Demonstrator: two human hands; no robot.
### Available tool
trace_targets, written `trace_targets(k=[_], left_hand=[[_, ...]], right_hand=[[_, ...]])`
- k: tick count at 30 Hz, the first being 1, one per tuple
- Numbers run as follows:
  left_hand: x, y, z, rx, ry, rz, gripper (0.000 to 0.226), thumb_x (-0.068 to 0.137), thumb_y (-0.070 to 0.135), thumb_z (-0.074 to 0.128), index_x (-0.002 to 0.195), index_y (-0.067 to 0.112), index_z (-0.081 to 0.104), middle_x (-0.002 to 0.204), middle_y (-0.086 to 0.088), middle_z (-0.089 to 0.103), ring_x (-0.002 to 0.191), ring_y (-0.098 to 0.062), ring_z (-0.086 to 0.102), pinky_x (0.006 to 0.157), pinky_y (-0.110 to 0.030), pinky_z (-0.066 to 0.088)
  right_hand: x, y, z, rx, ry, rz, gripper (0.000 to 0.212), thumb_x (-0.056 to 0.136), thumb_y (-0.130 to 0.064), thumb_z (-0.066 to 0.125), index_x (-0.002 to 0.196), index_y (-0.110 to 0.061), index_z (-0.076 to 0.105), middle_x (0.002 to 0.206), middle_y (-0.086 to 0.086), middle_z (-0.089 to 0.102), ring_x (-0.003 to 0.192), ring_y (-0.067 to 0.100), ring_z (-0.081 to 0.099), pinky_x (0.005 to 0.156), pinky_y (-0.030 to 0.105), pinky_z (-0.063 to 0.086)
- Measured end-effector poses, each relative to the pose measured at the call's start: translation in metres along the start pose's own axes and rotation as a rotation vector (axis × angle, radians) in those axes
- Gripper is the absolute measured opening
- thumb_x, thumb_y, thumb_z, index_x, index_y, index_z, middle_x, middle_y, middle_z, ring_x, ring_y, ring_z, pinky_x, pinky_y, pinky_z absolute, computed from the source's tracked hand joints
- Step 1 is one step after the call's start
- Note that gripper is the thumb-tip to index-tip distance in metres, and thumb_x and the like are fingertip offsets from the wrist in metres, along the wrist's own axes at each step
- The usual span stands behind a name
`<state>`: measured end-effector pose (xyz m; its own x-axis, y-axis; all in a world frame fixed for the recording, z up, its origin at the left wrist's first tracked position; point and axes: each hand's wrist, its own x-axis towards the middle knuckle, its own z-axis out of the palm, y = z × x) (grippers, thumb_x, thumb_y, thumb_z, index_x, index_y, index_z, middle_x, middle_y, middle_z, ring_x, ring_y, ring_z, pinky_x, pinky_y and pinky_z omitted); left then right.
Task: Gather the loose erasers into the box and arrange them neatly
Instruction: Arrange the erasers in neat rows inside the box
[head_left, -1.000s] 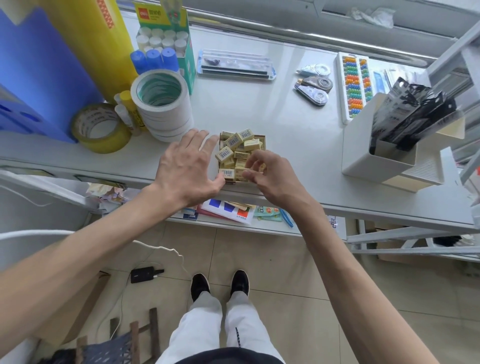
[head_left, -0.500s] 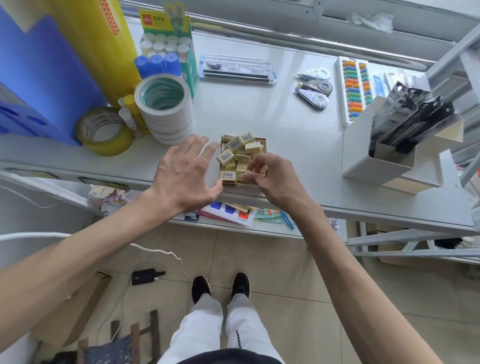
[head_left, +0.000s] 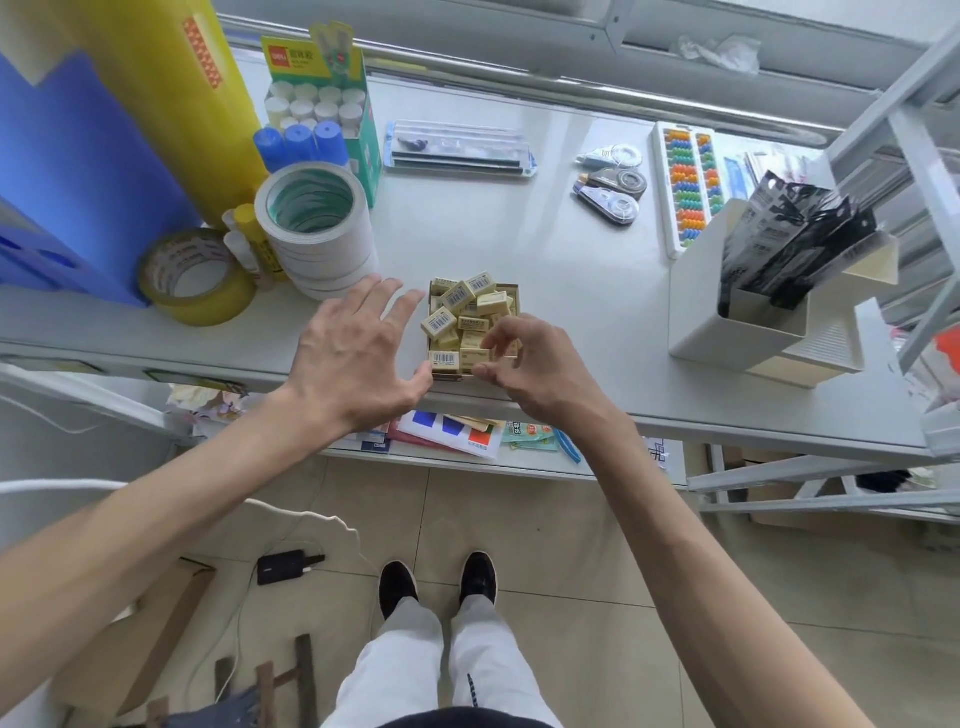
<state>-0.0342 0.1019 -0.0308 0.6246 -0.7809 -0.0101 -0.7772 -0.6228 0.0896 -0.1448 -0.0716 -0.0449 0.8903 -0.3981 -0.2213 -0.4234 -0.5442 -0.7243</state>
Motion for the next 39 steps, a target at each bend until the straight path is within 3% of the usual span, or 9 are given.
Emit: trace_targets(k=[4, 10, 13, 21, 25, 29, 33, 39], left_hand=[[0.0, 0.0, 0.0, -0.005, -0.001, -0.001, 0.077, 0.082, 0.057, 0.052, 0.147, 0.02, 0.033, 0.151, -0.007, 0.04, 0.142, -0.024, 0.032, 0.11, -0.045, 0.032], [0.002, -0.002, -0.002, -0.009, 0.012, 0.002, 0.076, 0.082, 0.056, 0.053, 0.145, 0.019, 0.037, 0.148, -0.008, 0.043, 0.14, -0.025, 0.035, 0.108, -0.046, 0.034], [0.003, -0.004, -0.002, -0.01, 0.017, 0.008, 0.074, 0.082, 0.054, 0.055, 0.144, 0.018, 0.038, 0.147, -0.008, 0.044, 0.139, -0.025, 0.036, 0.106, -0.047, 0.036], [0.007, -0.006, -0.001, -0.025, 0.035, 0.008, 0.075, 0.081, 0.051, 0.06, 0.144, 0.016, 0.039, 0.146, -0.011, 0.045, 0.138, -0.028, 0.037, 0.105, -0.051, 0.037], [0.008, -0.007, 0.001, -0.055, 0.041, 0.018, 0.072, 0.081, 0.048, 0.061, 0.142, 0.015, 0.042, 0.143, -0.011, 0.048, 0.136, -0.028, 0.04, 0.106, -0.05, 0.037], [0.008, -0.008, -0.001, -0.068, 0.037, 0.023, 0.071, 0.081, 0.046, 0.063, 0.141, 0.015, 0.043, 0.143, -0.011, 0.048, 0.136, -0.028, 0.04, 0.107, -0.049, 0.036], [0.008, -0.009, -0.002, -0.053, 0.029, 0.039, 0.07, 0.081, 0.045, 0.064, 0.141, 0.015, 0.043, 0.142, -0.011, 0.048, 0.135, -0.028, 0.04, 0.107, -0.048, 0.036], [0.011, -0.005, -0.002, -0.051, 0.035, 0.06, 0.07, 0.082, 0.045, 0.062, 0.142, 0.015, 0.041, 0.143, -0.01, 0.047, 0.136, -0.027, 0.039, 0.11, -0.046, 0.033]], right_hand=[[-0.002, 0.002, 0.001, 0.057, 0.027, 0.028, 0.019, 0.081, -0.017, 0.08, 0.097, -0.012, 0.07, 0.098, 0.001, 0.067, 0.072, 0.007, 0.058, 0.064, 0.017, 0.044], [-0.003, 0.001, 0.001, 0.084, 0.032, 0.042, 0.021, 0.081, -0.014, 0.08, 0.099, -0.01, 0.07, 0.097, 0.0, 0.065, 0.07, -0.002, 0.054, 0.052, 0.001, 0.038], [-0.004, 0.001, 0.001, 0.08, 0.041, 0.037, 0.022, 0.082, -0.015, 0.079, 0.101, -0.01, 0.07, 0.097, -0.001, 0.063, 0.079, 0.008, 0.058, 0.056, 0.005, 0.039], [-0.004, 0.003, 0.003, 0.103, 0.053, 0.031, 0.022, 0.082, -0.015, 0.078, 0.101, -0.009, 0.069, 0.1, 0.001, 0.061, 0.09, 0.011, 0.057, 0.057, 0.002, 0.039], [-0.005, 0.004, 0.002, 0.138, 0.055, 0.024, 0.021, 0.081, -0.013, 0.079, 0.096, -0.005, 0.067, 0.105, 0.007, 0.063, 0.09, 0.013, 0.057, 0.058, 0.0, 0.041], [-0.005, 0.007, 0.003, 0.17, 0.05, 0.024, 0.025, 0.078, -0.014, 0.082, 0.091, -0.002, 0.065, 0.109, 0.01, 0.066, 0.094, 0.014, 0.06, 0.069, 0.008, 0.049], [-0.003, 0.006, 0.0, 0.182, 0.038, 0.032, 0.026, 0.075, -0.013, 0.084, 0.089, -0.003, 0.065, 0.1, 0.006, 0.066, 0.089, 0.011, 0.061, 0.061, 0.004, 0.046], [-0.002, 0.0, -0.004, 0.139, -0.006, 0.06, 0.024, 0.075, -0.016, 0.085, 0.09, -0.006, 0.07, 0.098, 0.007, 0.066, 0.089, 0.017, 0.061, 0.064, 0.015, 0.048]])
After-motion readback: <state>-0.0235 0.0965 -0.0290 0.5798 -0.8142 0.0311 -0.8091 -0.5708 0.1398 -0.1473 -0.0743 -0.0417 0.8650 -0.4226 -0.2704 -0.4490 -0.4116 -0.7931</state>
